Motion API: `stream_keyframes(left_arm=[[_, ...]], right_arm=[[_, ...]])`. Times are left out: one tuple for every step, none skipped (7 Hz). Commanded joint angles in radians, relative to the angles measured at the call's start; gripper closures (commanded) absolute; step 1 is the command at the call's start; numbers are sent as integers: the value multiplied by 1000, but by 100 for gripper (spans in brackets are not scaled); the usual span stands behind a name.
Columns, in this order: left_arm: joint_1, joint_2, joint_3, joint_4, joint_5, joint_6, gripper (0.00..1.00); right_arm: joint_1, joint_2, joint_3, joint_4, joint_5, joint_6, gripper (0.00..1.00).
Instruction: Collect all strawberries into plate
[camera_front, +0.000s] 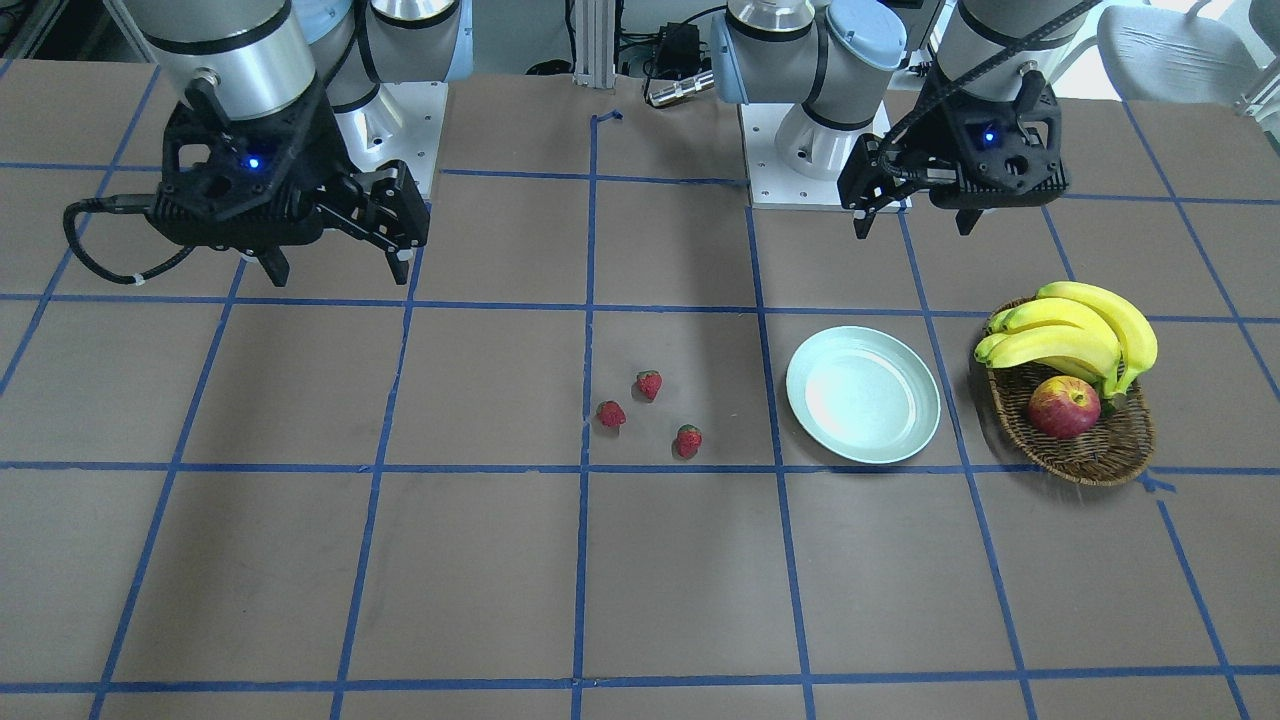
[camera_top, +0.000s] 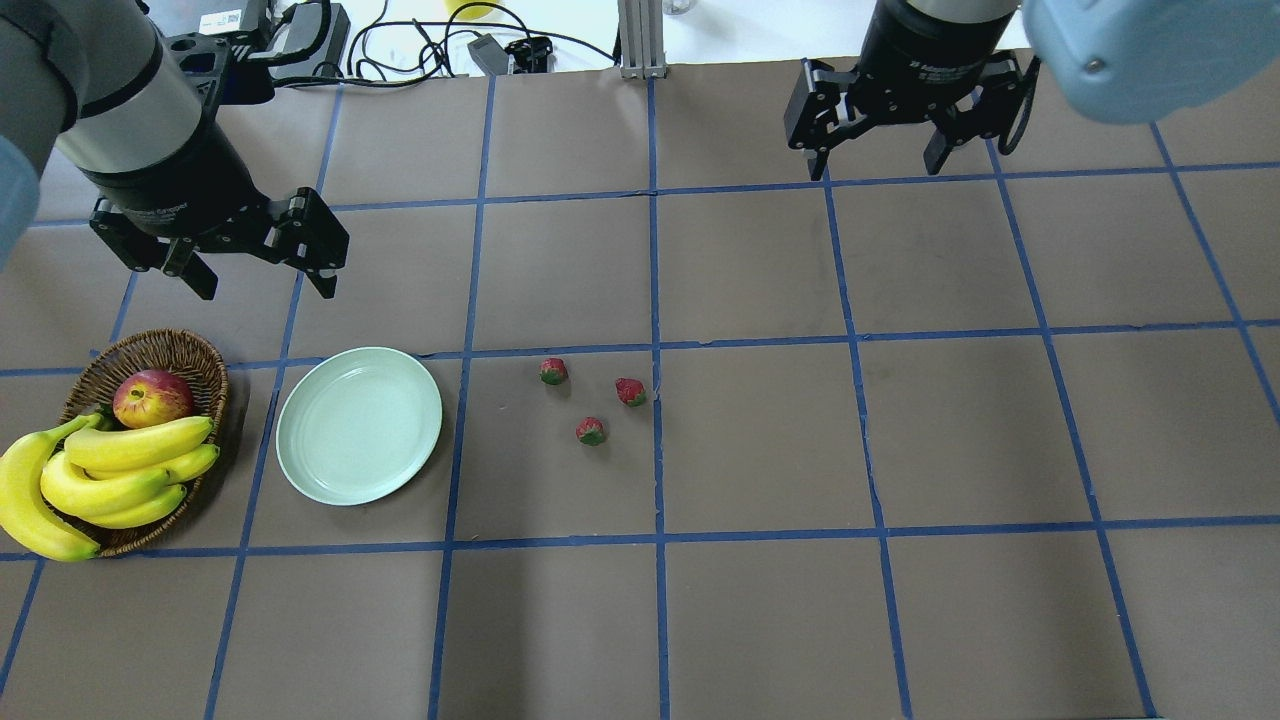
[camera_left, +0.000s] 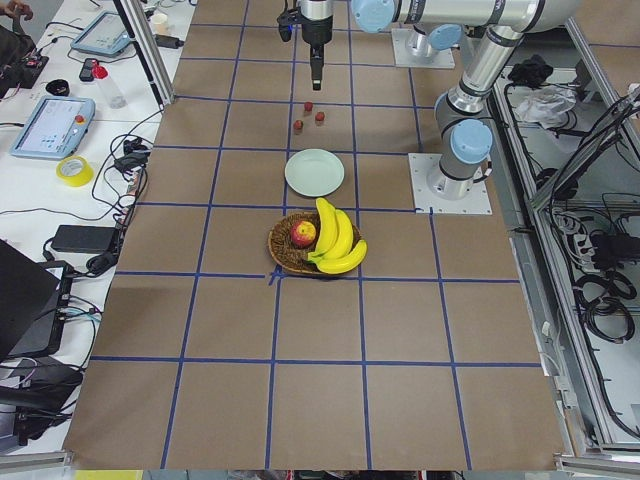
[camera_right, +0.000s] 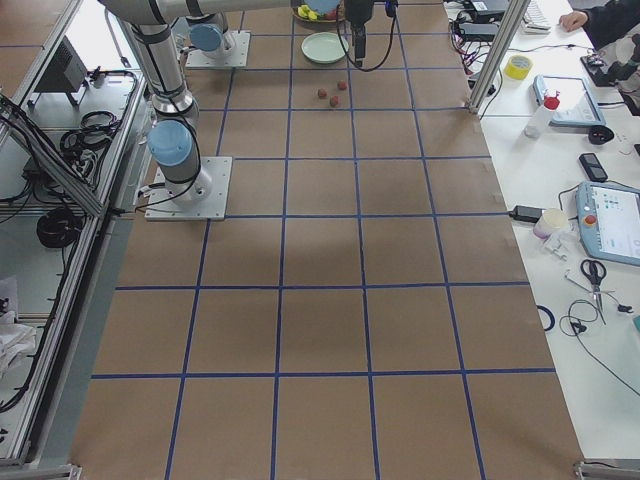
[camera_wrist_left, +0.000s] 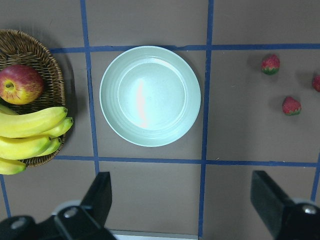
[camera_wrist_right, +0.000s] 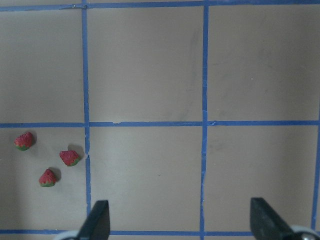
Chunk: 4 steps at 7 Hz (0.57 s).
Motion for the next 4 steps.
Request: stream_keyframes(left_arm=[[1, -34, -89, 163, -14, -93, 0], [3, -60, -112, 201, -25, -116, 0], [1, -90, -126, 274, -70, -134, 0], [1, -138, -155, 401, -80, -136, 0]], right_arm=[[-14, -13, -6, 13, 10, 25, 0], [-12, -13, -6, 7, 10, 52, 0], [-14, -13, -3, 4, -2, 54, 0], [-12, -13, 0, 4, -2, 63, 0]])
